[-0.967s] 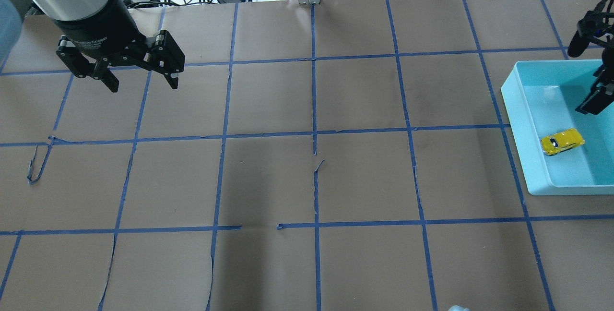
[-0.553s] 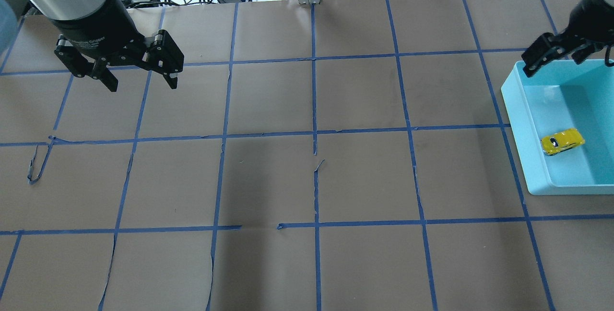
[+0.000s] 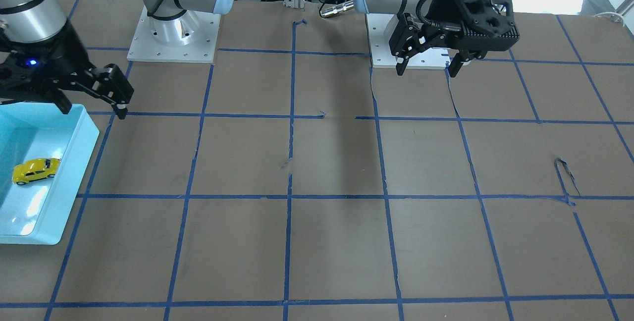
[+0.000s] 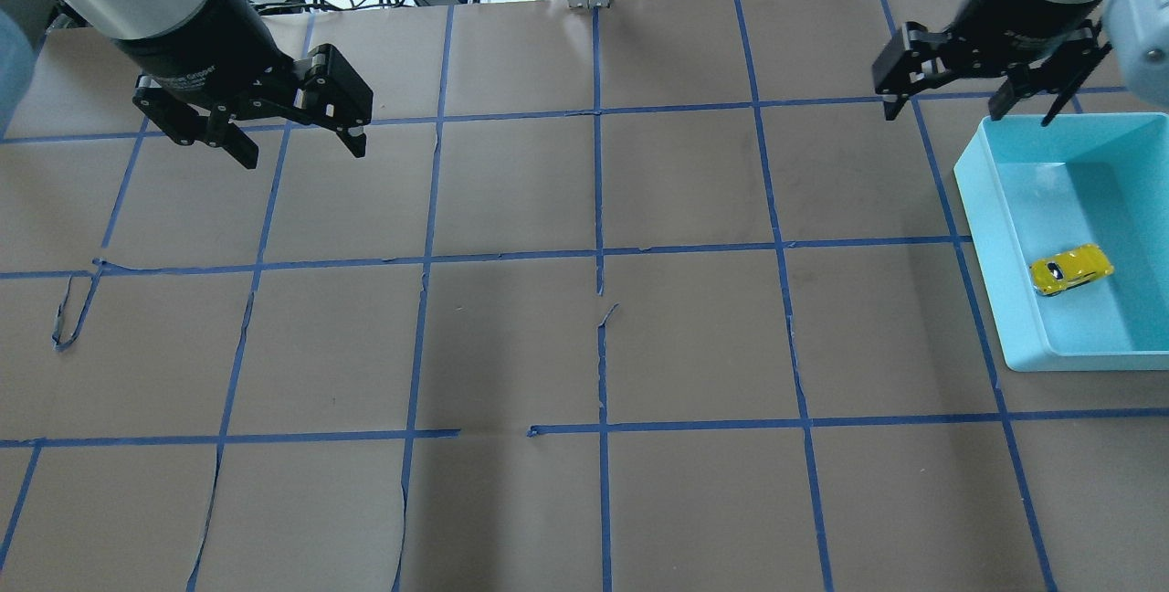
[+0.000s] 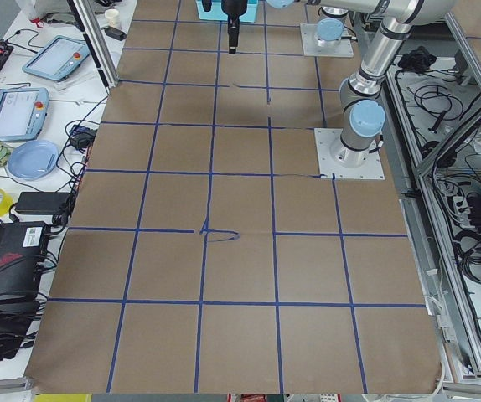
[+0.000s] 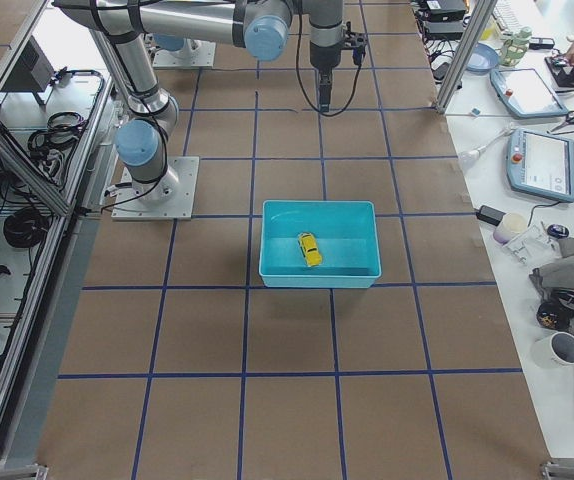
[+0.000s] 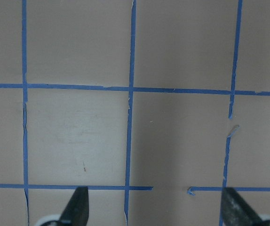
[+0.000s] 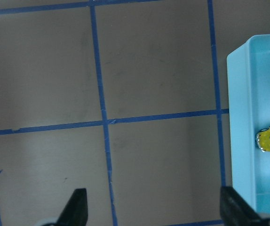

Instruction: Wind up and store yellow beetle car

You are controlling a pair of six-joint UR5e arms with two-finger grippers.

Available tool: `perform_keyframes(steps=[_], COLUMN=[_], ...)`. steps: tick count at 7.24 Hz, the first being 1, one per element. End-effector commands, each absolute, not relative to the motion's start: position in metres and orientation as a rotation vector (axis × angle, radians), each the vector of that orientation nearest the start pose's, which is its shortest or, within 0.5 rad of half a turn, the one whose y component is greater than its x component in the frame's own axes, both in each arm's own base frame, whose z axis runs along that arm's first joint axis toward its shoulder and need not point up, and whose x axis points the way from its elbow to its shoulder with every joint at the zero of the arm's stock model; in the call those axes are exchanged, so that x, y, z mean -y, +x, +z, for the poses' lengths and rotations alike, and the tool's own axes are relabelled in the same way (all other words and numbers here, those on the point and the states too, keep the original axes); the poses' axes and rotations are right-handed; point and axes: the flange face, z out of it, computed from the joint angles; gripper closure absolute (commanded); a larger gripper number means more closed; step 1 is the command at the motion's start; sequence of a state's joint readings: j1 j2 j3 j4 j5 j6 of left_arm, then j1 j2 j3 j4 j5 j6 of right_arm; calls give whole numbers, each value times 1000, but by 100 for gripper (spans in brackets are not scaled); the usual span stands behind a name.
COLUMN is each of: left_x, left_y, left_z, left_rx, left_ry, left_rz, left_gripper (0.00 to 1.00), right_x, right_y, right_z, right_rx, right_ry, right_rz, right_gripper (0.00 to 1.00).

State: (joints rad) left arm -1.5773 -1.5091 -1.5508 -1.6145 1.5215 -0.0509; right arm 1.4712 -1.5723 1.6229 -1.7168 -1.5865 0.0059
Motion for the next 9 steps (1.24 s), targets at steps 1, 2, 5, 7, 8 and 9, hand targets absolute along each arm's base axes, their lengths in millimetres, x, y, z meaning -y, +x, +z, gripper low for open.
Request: perform_keyframes(steps=[1, 2, 5, 7, 8, 9], left_x=[465, 464, 467, 470, 471, 472], left_y=[-143, -141, -141, -140, -140, -140], left_z=[511, 506, 507, 503, 501, 499], left_rx=[-3189, -3184, -3183, -3183, -3183, -3184], left_ry=[-63, -68, -60, -38, -33, -36], left_rz=[-30, -15, -57, -45, -38, -33], left_gripper=[0, 0, 0, 0, 0, 0], right_x=[498, 496, 494, 493, 491, 490], right_y=[121, 124, 122, 122, 120, 118], right_z=[483, 483, 481, 479, 476, 475], right_rx=[-3051, -3031, -3051, -3053, -3074, -3091], right_ry=[262, 262, 268, 272, 275, 278], right_rz=[-138, -114, -98, -69, -36, -26], right_gripper=[0, 0, 0, 0, 0, 0])
